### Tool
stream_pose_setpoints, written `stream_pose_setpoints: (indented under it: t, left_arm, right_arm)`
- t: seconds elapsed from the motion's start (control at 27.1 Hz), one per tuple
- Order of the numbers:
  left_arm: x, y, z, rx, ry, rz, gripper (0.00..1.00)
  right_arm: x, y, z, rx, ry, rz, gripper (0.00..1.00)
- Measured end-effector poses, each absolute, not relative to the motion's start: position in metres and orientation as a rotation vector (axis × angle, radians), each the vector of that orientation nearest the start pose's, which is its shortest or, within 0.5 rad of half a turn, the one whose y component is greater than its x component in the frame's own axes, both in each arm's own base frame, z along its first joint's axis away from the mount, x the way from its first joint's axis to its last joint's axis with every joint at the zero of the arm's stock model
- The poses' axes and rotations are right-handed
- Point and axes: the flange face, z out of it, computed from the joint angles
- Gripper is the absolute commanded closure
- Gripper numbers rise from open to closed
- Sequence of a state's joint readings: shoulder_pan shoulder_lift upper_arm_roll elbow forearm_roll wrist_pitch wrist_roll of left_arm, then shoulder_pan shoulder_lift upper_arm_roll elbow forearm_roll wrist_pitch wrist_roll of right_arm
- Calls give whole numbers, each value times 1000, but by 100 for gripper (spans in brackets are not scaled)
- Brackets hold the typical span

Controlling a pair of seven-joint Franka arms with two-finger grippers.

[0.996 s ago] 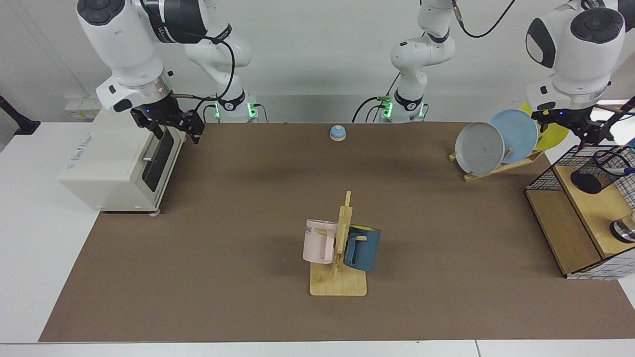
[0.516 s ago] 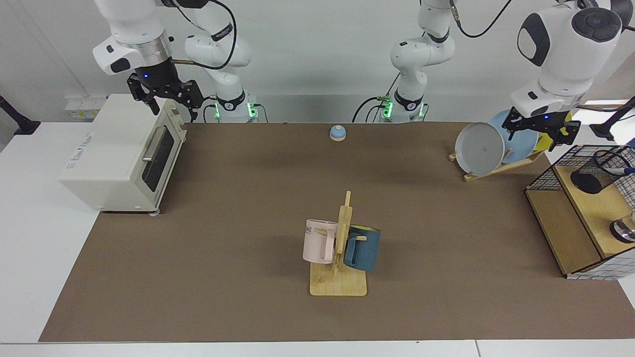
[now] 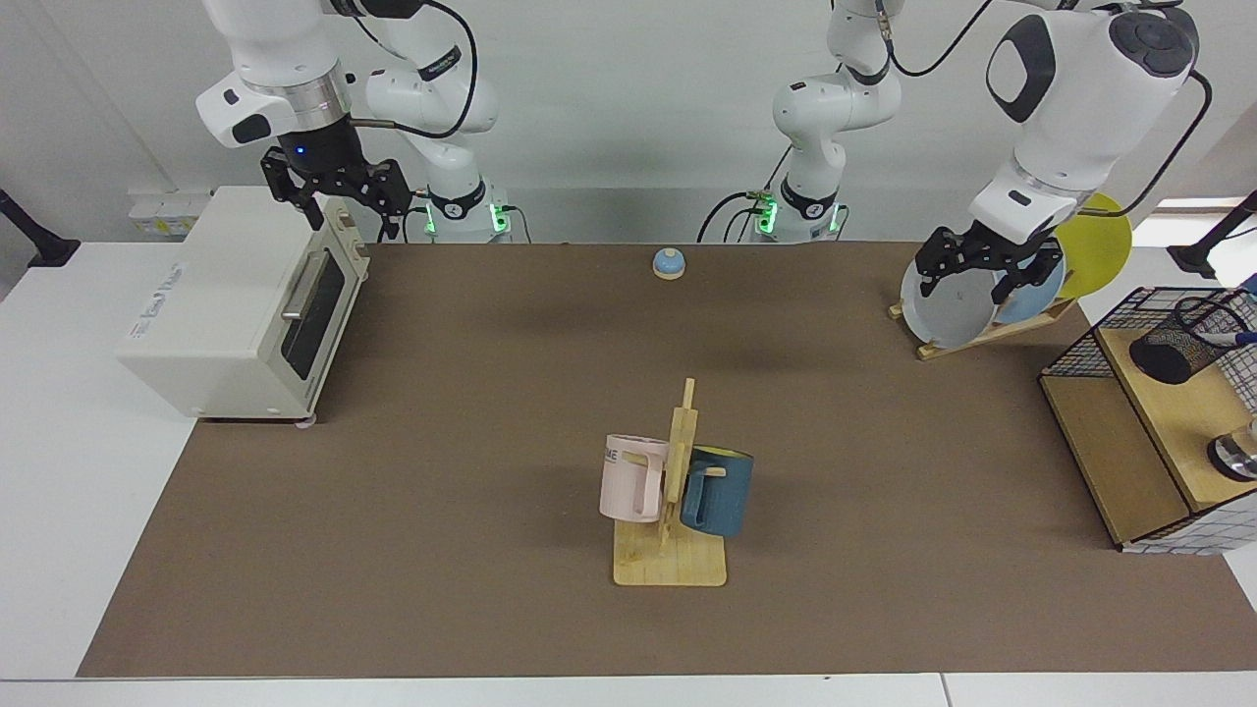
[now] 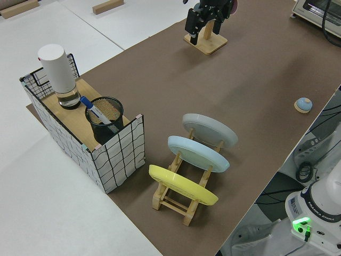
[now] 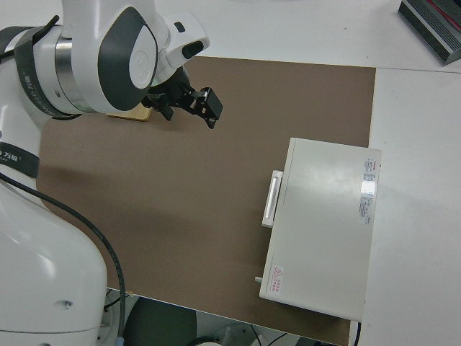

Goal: Put markers into pen holder

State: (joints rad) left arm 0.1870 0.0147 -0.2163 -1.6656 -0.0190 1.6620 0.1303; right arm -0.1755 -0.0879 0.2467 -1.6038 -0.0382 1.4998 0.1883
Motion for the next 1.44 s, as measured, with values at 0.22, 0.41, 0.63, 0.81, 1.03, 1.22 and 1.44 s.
stream_pose_setpoints:
  t: [0.22,0.41,0.63,0.81,1.03,1.22,1.44]
  left_arm:
    - [563,-33,580,-3178,160,21,0]
    - [563,-35,580,-3190,120,20,0]
    - [562,-35,582,-3190,115,19,0]
    - [555,-33,588,-3186,112,45,0]
    - [548,-18,599,-3182,115,33,0]
    - [548,-10,599,-3182,113,33,0]
    - [547,-11,598,-3183,129,35,0]
  right_arm:
    - [519,40,649,-3197,191,17,0]
    - [519,40,649,-3197,191,17,0]
    - [519,40,649,-3197,191,17,0]
    - [519,40,649,-3197,191,17,0]
    - [519,40,649,-3197,191,17,0]
    - [519,40,649,-3197,191,17,0]
    - [519,40,649,-3197,191,17,0]
